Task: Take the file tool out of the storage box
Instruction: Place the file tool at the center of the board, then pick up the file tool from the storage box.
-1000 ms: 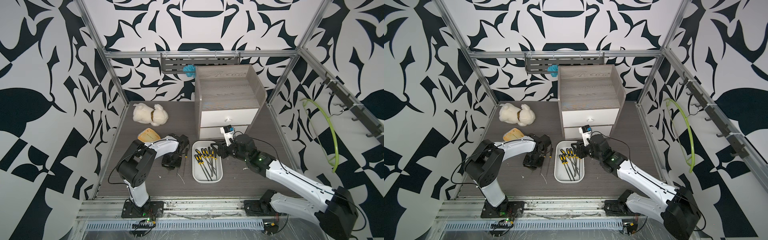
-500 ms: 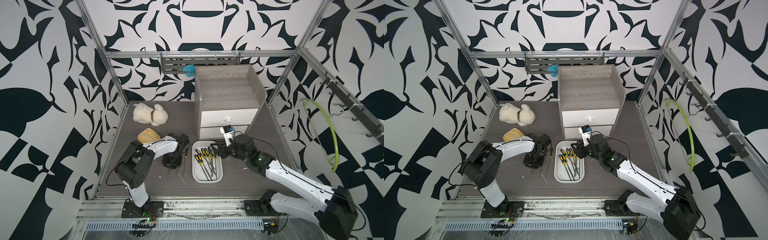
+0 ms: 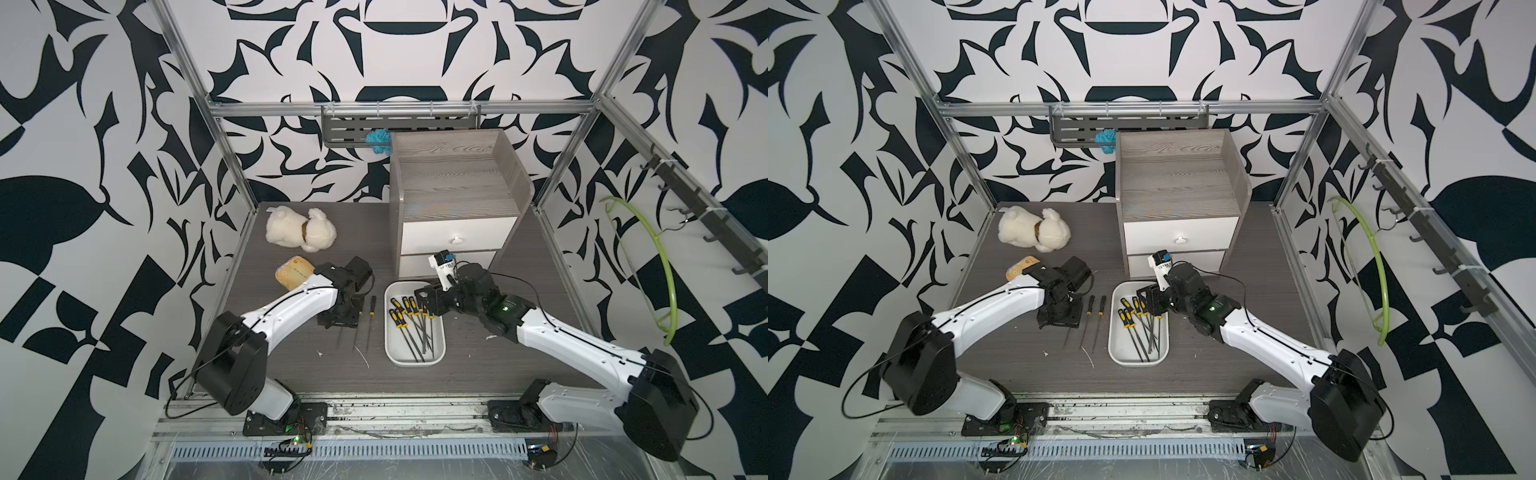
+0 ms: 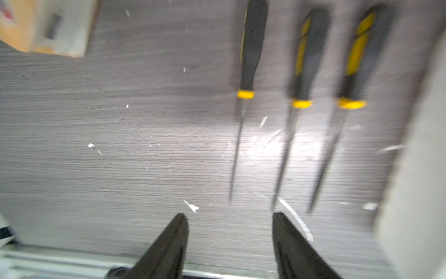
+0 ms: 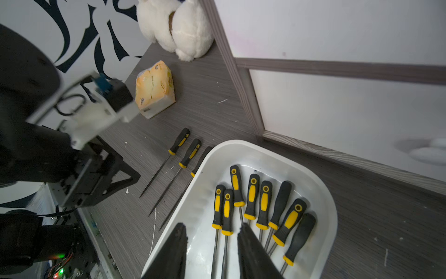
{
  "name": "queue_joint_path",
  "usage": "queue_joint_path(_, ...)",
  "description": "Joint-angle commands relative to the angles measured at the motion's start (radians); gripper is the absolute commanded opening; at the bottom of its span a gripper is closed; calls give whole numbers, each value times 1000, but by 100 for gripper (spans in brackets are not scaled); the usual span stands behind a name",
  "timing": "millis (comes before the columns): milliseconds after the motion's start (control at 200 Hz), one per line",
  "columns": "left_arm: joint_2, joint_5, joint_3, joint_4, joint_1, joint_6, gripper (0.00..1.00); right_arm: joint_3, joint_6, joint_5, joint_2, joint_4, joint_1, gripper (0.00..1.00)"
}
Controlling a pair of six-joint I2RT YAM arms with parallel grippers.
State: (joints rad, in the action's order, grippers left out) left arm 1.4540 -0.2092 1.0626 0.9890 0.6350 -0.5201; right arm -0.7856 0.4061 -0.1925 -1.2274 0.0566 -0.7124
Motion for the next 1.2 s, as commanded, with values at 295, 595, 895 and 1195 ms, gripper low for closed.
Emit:
queue_joint_path(295,-497,295,-258,-670,-1,-48,92,-177,-67,47,-226,143,-54,32)
queue_joint_path(595,-618,408,-539,-1055,-3,-90,93,-280,-100,116,-404,224,-67,24)
queue_joint_path(895,-596,464,-515,-1027,0,-107,92,-333,-110,215,-507,258,-76,21)
queue_joint_path(1195,-581,496,-499,-1001,3,-98,94,-399,-124,309,-598,301,-108,21)
